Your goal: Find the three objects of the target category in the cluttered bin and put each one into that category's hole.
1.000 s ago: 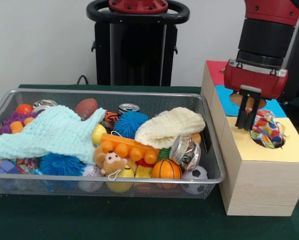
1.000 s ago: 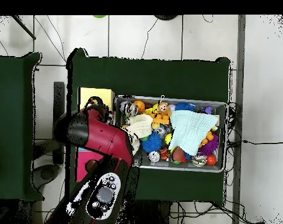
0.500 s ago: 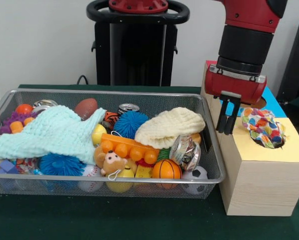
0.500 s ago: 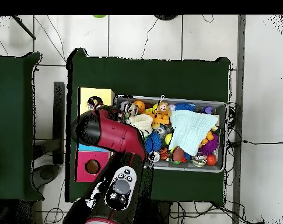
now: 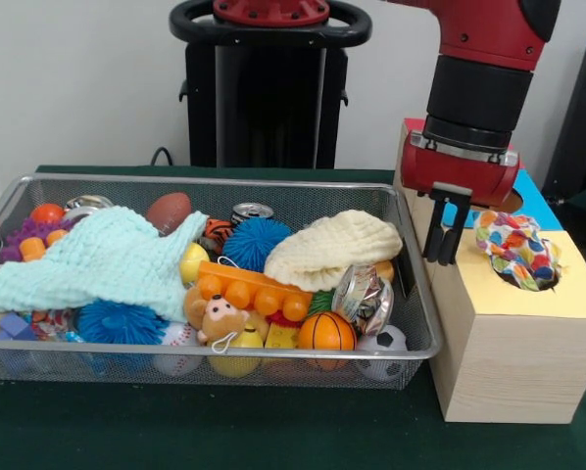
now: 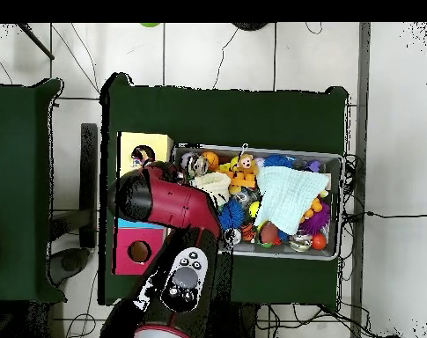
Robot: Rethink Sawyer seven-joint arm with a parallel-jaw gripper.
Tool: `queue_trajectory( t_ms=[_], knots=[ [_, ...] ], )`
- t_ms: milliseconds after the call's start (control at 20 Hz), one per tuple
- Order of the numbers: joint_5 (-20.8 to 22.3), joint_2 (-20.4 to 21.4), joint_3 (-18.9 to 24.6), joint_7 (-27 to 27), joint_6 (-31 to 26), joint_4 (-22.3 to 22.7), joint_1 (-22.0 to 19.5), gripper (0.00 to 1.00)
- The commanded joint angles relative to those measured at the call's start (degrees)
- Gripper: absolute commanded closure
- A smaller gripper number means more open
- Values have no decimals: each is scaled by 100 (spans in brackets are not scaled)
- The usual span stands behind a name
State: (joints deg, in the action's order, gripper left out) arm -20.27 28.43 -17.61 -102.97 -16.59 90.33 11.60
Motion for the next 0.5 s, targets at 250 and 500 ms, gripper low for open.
queue_trajectory(
  t_ms=[250, 500],
  knots=[
    [461, 216, 1146, -303, 0, 282, -404, 100],
    [531, 644, 1513, -169, -169, 520, -691, 100]
  ],
)
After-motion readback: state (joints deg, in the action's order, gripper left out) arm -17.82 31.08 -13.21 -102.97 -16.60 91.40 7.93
